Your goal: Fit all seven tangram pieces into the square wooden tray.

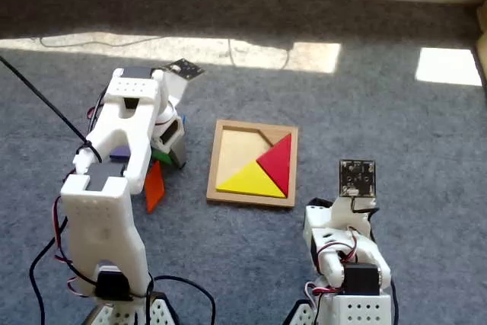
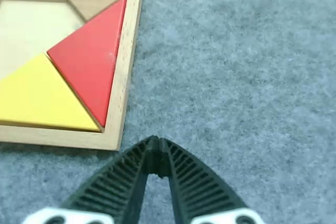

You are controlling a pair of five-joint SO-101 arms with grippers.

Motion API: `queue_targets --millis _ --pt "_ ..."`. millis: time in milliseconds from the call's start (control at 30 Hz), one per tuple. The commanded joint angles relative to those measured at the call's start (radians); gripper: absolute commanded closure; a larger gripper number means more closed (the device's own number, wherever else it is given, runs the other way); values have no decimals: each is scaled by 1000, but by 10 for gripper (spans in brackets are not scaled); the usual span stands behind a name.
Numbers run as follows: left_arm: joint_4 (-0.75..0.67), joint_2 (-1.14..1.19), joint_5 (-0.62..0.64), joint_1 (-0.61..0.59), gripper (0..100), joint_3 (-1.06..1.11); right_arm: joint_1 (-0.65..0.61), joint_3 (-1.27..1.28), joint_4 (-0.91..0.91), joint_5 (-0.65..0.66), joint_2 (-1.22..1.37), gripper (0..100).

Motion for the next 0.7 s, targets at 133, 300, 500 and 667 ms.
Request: queue_targets --millis 133,300,500,667 --pt "35 -13 14 33 918 -22 13 151 1 0 -15 992" --pt "135 -68 14 38 943 -61 13 151 1 0 -15 992" --pt "166 -225 15 124 945 -59 13 151 1 0 -15 992" --pt "153 -251 15 249 941 -67 13 151 1 0 -15 992"
